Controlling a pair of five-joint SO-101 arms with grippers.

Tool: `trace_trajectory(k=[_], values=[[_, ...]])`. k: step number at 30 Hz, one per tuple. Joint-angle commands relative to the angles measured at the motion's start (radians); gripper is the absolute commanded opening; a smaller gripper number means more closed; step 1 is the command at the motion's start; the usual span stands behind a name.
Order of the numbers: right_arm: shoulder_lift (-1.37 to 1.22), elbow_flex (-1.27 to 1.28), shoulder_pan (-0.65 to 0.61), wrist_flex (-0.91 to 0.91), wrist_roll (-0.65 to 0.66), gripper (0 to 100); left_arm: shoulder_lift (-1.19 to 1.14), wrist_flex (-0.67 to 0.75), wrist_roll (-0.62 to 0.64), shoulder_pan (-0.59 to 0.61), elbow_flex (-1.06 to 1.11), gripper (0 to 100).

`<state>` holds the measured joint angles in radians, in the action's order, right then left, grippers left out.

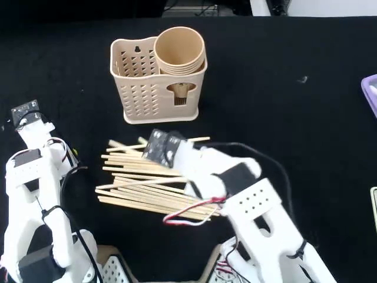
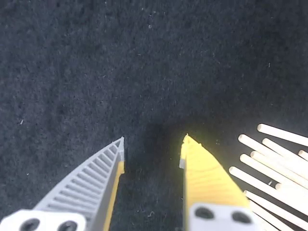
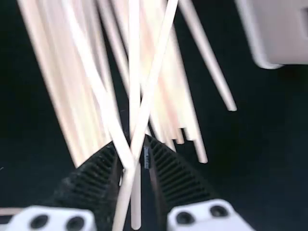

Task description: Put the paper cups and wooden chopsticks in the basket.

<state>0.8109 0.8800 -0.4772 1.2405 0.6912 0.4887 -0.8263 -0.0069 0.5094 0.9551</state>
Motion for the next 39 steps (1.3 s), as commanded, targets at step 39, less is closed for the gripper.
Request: trace_trajectory(k=[39], values=[[0.159,0.486,-0.152,-0.265,-0.089,11.7,0.005,0.018,0.012,0.004,-0.004,19]])
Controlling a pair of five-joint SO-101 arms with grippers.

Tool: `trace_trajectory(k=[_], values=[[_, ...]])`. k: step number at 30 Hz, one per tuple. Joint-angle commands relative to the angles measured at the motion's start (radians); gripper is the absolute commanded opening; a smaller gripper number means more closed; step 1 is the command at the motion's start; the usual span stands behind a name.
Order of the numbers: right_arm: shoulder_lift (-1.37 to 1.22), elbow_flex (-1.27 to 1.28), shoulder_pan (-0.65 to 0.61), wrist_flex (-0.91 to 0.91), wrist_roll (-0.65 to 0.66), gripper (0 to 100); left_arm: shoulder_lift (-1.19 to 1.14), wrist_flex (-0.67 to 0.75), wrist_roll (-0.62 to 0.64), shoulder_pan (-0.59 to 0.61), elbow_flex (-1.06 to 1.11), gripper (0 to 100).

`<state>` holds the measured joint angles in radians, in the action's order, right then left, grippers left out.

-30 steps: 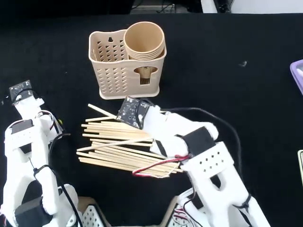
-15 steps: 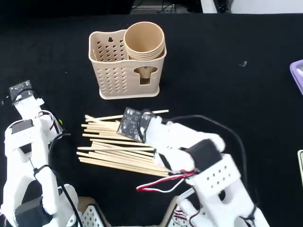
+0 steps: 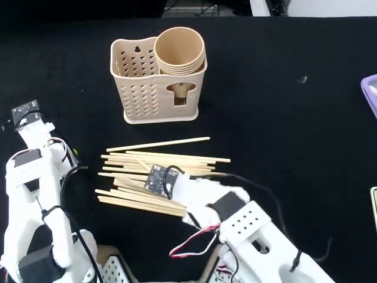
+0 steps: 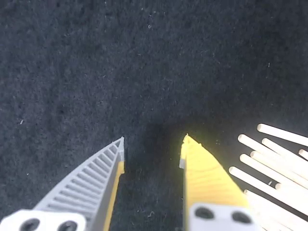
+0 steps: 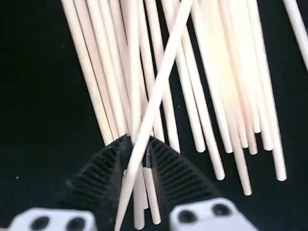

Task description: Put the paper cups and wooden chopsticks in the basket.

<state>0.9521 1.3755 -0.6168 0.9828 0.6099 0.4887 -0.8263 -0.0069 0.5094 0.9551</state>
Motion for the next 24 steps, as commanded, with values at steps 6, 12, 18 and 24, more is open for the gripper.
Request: trace_trajectory(k=[6,12,18,24], values=[[0.019,-0.065,-0.015,0.048,0.000,17.9,0.003,0.018,0.012,0.004,-0.004,19],[0.018,-0.053,-0.137,0.048,-0.008,17.8,0.003,0.020,0.012,0.004,-0.004,19],[0.018,0.010,-0.155,-0.005,-0.002,17.7,0.003,0.020,0.012,0.004,-0.004,19],[0.018,0.054,-0.150,-0.048,0.000,17.6,0.003,0.020,0.012,0.004,-0.004,19]])
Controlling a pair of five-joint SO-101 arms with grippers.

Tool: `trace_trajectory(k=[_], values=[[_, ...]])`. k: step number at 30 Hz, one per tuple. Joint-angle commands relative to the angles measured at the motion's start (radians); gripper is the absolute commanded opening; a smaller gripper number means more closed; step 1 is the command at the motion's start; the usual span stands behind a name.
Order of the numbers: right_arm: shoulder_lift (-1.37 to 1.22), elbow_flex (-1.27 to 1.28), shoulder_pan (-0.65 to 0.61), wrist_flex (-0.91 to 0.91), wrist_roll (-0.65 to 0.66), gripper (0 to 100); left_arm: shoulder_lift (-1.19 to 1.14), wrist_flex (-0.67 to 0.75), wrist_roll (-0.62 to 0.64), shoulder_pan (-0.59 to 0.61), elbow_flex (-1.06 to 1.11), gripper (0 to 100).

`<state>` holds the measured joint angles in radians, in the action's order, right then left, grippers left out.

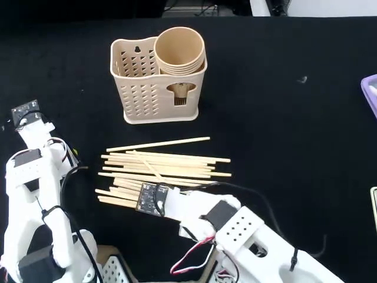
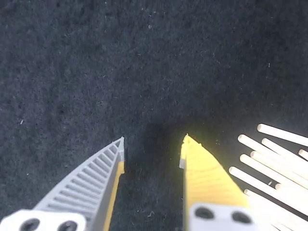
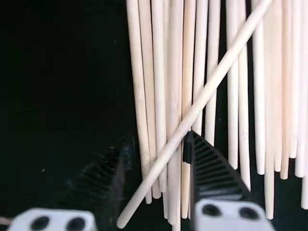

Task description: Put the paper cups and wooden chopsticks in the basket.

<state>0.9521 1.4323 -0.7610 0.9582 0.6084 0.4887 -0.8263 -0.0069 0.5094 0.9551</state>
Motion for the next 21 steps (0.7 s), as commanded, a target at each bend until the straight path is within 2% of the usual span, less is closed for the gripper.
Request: trace_trajectory(k=[1,3,6,14,21], values=[[0.018,-0.005,-0.006,-0.023,0.002,17.5,0.003,0.020,0.012,0.004,-0.004,19],[0.022,-0.013,-0.006,-0.023,0.002,12.9,0.003,0.020,0.012,0.004,-0.004,19],[0.024,-0.050,-0.005,-0.017,-0.006,0.5,0.003,0.020,0.012,0.004,-0.004,19],[0.024,-0.177,0.098,0.071,0.015,1.1,0.003,0.020,0.012,0.004,-0.004,19],[0.024,-0.193,0.109,0.095,0.063,1.1,0.003,0.020,0.012,0.004,-0.004,19]])
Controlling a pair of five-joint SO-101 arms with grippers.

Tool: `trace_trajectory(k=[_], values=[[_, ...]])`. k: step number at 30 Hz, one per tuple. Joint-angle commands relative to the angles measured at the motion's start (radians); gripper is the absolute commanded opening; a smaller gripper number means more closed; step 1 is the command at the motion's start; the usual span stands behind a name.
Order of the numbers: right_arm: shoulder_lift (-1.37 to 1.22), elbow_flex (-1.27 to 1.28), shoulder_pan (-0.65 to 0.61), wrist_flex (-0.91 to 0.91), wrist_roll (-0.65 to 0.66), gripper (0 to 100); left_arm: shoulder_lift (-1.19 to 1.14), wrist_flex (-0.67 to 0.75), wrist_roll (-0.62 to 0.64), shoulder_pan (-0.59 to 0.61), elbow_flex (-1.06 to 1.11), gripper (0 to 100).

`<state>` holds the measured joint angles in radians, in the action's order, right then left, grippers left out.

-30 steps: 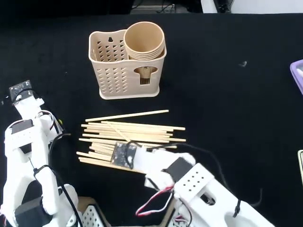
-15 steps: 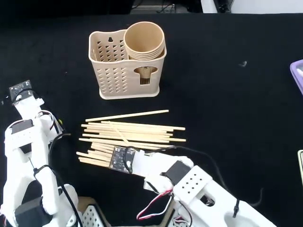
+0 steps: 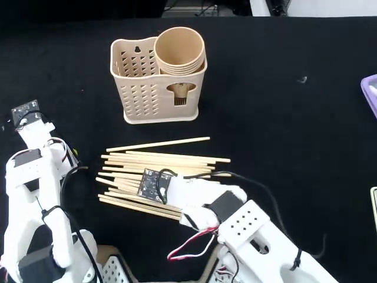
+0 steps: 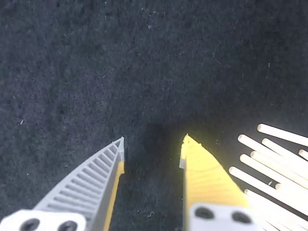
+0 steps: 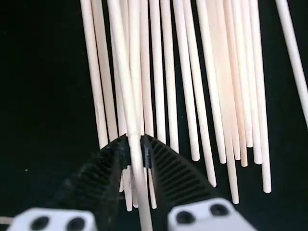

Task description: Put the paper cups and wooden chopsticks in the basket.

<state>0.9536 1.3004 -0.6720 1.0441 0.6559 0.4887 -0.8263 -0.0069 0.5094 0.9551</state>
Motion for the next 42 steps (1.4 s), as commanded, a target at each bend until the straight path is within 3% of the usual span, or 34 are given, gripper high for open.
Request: trace_trajectory(k=[1,10,15,23,29,33,39,42], values=[[0.022,-0.062,0.020,0.006,0.015,1.1,0.003,0.020,0.012,0.004,-0.004,19],[0.016,-0.079,0.031,0.012,0.021,1.1,0.003,0.020,0.012,0.004,-0.004,19],[0.018,-0.028,0.153,0.006,0.114,1.1,0.003,0.020,0.012,0.004,-0.004,19],[0.024,-0.116,0.249,0.029,0.109,1.1,0.003,0.020,0.012,0.004,-0.004,19],[0.024,-0.325,0.133,0.163,-0.003,1.1,0.003,0.020,0.012,0.004,-0.004,19],[0.024,-0.486,0.123,0.207,-0.061,1.1,0.003,0.020,0.011,0.004,-0.004,19],[0.021,-0.704,0.077,0.187,-0.275,1.1,0.003,0.020,0.009,0.004,-0.004,19],[0.022,-0.714,0.072,0.080,-0.373,1.1,0.003,0.020,0.009,0.004,-0.004,19]])
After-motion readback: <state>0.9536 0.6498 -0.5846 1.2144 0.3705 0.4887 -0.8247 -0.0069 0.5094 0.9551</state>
